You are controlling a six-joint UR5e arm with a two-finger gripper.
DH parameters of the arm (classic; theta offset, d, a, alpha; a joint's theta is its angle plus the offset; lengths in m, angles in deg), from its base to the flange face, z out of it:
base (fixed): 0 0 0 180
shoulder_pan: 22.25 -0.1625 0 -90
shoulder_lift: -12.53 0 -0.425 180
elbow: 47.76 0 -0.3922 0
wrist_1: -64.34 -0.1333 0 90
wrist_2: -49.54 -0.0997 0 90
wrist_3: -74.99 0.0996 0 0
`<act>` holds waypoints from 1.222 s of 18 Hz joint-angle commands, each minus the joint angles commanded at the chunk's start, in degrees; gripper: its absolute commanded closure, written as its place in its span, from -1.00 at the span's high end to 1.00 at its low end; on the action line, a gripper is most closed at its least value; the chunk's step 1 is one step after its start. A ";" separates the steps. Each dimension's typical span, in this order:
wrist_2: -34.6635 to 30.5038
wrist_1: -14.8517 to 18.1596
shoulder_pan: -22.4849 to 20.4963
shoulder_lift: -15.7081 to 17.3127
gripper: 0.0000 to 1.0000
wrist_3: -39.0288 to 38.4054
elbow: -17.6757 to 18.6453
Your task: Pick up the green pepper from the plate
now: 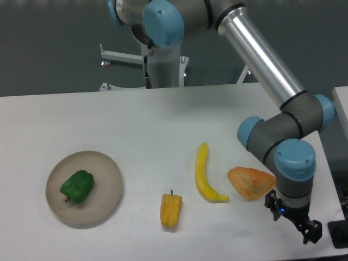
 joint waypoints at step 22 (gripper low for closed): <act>10.20 -0.35 12.91 28.14 1.00 -43.03 35.96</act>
